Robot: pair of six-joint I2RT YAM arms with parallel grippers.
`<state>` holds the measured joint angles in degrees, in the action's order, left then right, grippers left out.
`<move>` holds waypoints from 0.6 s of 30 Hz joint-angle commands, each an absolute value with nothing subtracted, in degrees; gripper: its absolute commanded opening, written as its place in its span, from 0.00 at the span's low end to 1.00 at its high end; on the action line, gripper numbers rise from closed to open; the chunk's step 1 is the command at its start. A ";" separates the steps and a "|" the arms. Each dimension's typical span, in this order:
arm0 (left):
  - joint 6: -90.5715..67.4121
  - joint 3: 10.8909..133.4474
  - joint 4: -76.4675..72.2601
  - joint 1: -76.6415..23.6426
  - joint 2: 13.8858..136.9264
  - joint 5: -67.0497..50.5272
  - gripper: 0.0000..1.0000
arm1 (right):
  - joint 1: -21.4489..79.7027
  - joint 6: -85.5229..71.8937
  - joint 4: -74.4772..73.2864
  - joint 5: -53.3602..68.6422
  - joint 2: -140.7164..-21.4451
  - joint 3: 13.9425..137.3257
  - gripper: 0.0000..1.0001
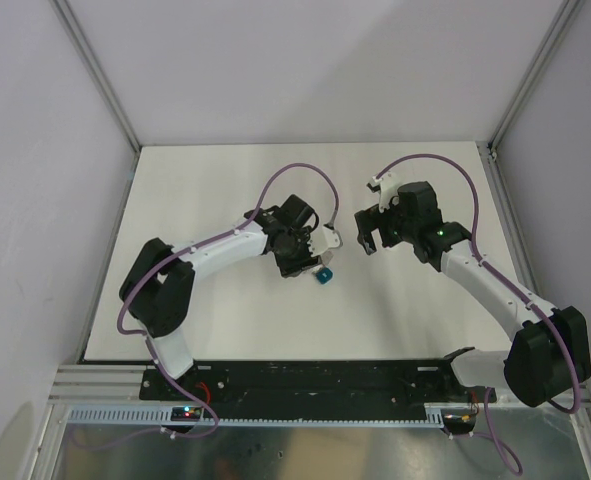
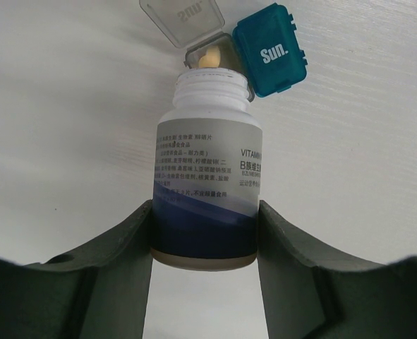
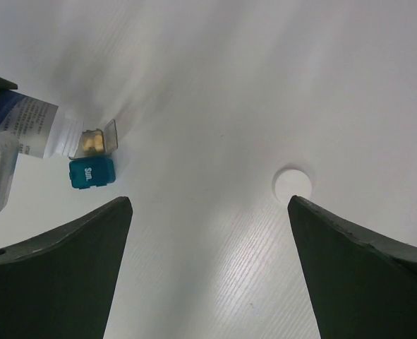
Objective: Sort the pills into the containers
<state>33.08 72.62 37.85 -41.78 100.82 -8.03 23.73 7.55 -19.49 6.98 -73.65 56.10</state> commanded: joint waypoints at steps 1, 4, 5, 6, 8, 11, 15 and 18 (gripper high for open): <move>34.35 74.99 37.80 -42.10 100.94 -7.94 0.00 | 23.30 7.38 -19.17 7.55 -73.39 56.19 0.99; 34.12 74.82 37.75 -42.10 100.80 -8.22 0.00 | 23.22 7.38 -19.18 7.68 -73.44 56.17 0.99; 34.07 74.81 37.73 -42.10 100.72 -8.29 0.00 | 23.17 7.38 -19.22 7.71 -73.42 56.16 0.99; 33.95 74.76 37.72 -42.10 100.63 -8.41 0.00 | 23.14 7.38 -19.19 7.72 -73.49 56.16 0.99; 33.82 74.68 37.64 -42.14 100.35 -8.69 0.00 | 23.12 7.38 -19.12 7.73 -73.59 56.21 1.00; 33.58 74.52 37.57 -42.13 100.01 -9.01 0.00 | 23.03 7.42 -19.24 7.73 -73.64 56.24 1.00; 33.26 73.92 37.02 -42.14 99.34 -9.13 0.00 | 22.98 7.47 -19.19 7.73 -73.77 56.21 0.99; 33.17 73.38 36.37 -42.03 98.56 -9.09 0.00 | 22.94 7.54 -19.24 7.73 -73.84 56.19 0.99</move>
<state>33.01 72.73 37.85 -41.78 100.92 -8.12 23.33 7.55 -19.51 7.03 -73.65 56.10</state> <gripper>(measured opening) 0.567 0.993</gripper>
